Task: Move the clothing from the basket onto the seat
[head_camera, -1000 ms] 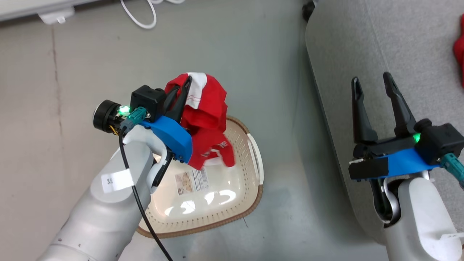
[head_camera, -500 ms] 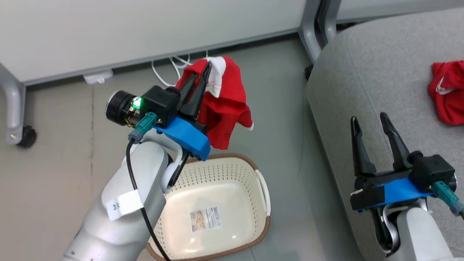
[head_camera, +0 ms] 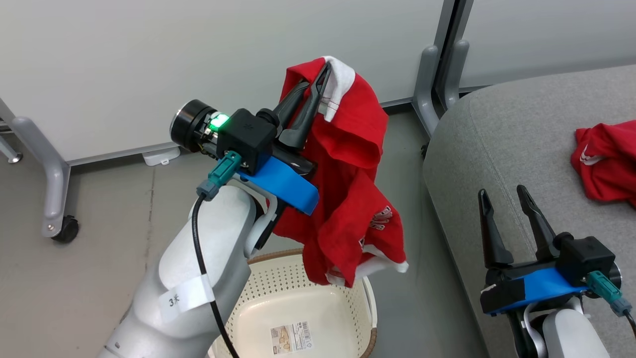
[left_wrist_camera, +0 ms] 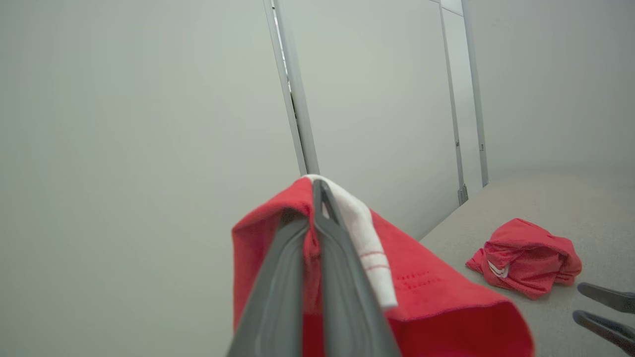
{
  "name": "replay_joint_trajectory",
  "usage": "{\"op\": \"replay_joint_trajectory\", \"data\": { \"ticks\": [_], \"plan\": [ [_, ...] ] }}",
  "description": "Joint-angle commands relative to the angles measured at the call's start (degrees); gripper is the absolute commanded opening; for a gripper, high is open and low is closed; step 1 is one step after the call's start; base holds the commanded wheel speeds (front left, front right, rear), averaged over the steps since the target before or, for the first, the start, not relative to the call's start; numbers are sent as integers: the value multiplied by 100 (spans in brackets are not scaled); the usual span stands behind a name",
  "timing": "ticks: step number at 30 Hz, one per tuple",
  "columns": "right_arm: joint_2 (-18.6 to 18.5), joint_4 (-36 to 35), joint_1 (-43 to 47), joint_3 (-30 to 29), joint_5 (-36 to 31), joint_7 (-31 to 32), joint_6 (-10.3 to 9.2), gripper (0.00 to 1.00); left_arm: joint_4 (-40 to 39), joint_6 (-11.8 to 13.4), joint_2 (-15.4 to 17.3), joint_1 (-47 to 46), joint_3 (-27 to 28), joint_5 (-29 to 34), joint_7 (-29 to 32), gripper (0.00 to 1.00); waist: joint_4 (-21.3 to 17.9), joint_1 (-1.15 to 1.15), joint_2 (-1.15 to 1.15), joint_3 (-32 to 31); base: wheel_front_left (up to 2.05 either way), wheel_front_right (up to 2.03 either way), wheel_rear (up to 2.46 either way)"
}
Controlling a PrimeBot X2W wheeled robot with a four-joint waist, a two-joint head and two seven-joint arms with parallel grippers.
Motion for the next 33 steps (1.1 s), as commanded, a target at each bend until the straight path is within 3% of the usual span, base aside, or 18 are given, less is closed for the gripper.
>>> {"op": "replay_joint_trajectory", "data": {
  "ticks": [1, 17, 33],
  "plan": [
    [-3, 16, 118, -27, 32, -24, 1, 100, -89, -26, -30, -52, -2, 20, -26, 0, 32, 1, -1, -123, 0, 0, 0],
    [-3, 14, 193, 65, -5, -24, 1, 100, -253, -49, -95, 151, -89, 37, -22, 0, 117, 1, -1, -280, 0, 0, 0],
    [-358, 343, -749, 1175, -341, -23, 1, 100, -377, -56, -137, 49, -209, 127, -21, 0, 205, 1, -1, -129, 0, 0, 0]
  ]
}}
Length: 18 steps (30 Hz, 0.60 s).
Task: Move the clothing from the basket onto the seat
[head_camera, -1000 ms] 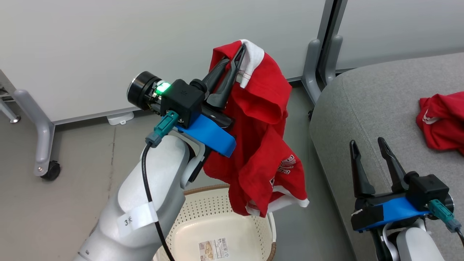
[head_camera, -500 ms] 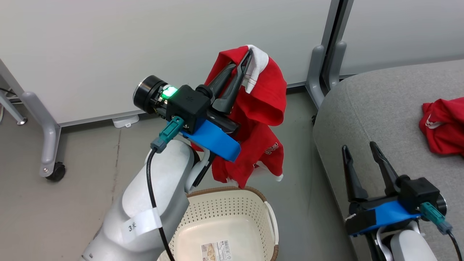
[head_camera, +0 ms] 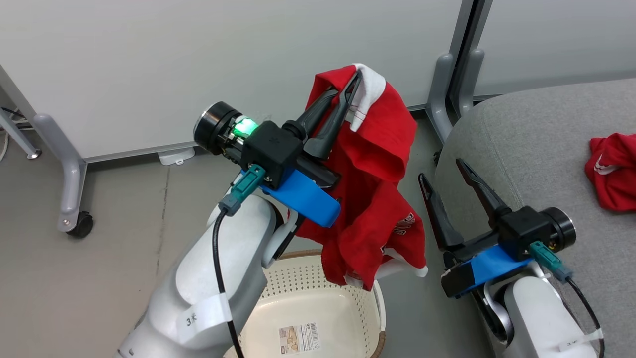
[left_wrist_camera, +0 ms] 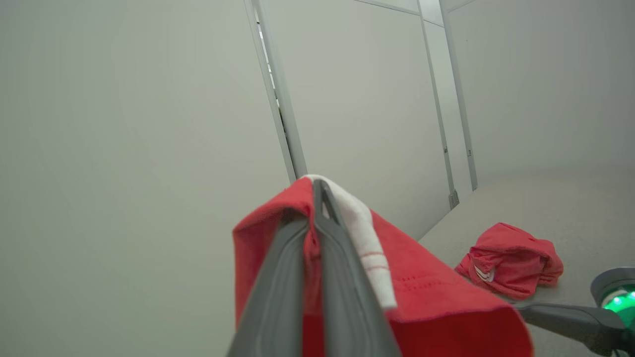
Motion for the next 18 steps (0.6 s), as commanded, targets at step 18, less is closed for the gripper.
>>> {"op": "replay_joint_trajectory", "data": {
  "ticks": [18],
  "plan": [
    [-332, 536, -1226, 821, -312, -24, 1, 100, -213, -25, -46, -116, -662, -79, -16, 0, 201, 0, 0, 191, 0, 0, 0]
  ]
}}
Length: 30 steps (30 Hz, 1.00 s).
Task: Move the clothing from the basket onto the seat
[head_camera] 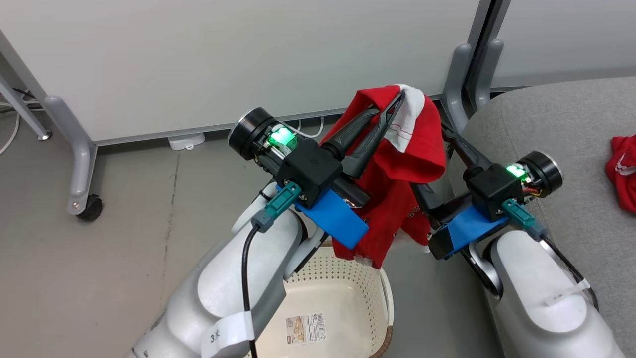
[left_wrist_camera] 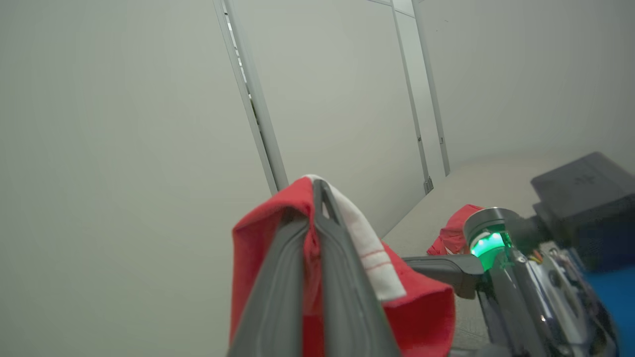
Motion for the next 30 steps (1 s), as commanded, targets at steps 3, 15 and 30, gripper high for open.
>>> {"op": "replay_joint_trajectory", "data": {
  "ticks": [3, 15, 30],
  "plan": [
    [-34, -27, -165, 26, -59, -24, 1, 100, 3, -5, -9, -85, -48, -51, -17, 0, 19, 0, 0, 28, 0, 0, 0],
    [-29, -63, -192, -217, -146, -24, 1, 100, -28, 21, -13, -123, -51, -55, -17, 0, 19, 0, 0, 57, 0, 0, 0],
    [-189, 71, -533, 367, -221, -24, 1, 100, -18, 11, -12, -177, -355, -163, -17, 0, 68, 0, 0, 87, 0, 0, 0]
  ]
}}
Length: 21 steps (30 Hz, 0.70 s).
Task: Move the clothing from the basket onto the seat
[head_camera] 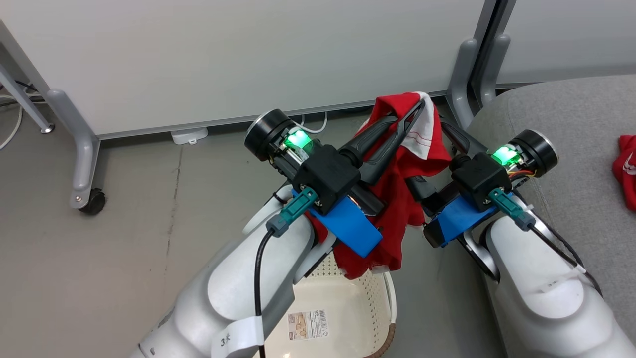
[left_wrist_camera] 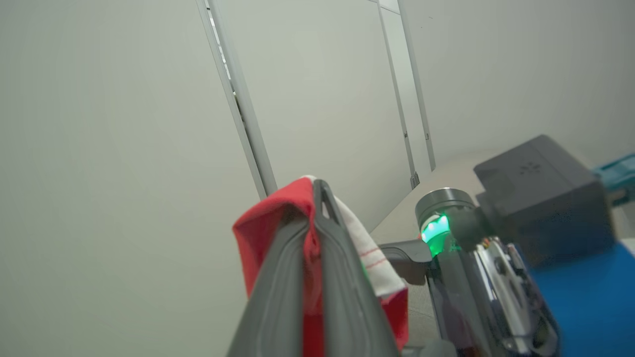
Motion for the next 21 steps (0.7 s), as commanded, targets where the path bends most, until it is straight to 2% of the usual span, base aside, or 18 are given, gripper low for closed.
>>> {"op": "replay_joint_trajectory", "data": {
  "ticks": [1, 2, 3, 4, 5, 21],
  "plan": [
    [-36, 36, -116, 22, 30, -24, 1, 100, 3, 7, -7, -64, -35, -36, -15, 0, 14, 0, 0, 3, 0, 0, 0],
    [-33, 62, -120, 21, 70, -24, 1, 100, 7, 6, -6, -71, -52, -53, -15, 0, 20, 0, 0, 2, 0, 0, 0],
    [-27, 83, -129, 29, 105, -24, 1, 45, 11, 6, -6, -77, -66, -54, -16, 0, 27, 0, 0, 0, 0, 0, 0],
    [-22, 92, -142, 43, 138, -24, 1, 10, 14, 5, -6, -81, -74, -57, -16, 0, 31, 0, 0, -2, 0, 0, 0],
    [-17, 104, -147, 53, 170, -24, 1, 0, 18, 5, -7, -84, -78, -69, -16, 0, 36, 0, 0, -3, 0, 0, 0],
    [21, 65, -21, -47, 264, -24, 1, 0, 79, 4, -6, -89, -16, -54, -15, 0, 13, 0, 0, 34, 0, 0, 0]
  ]
}}
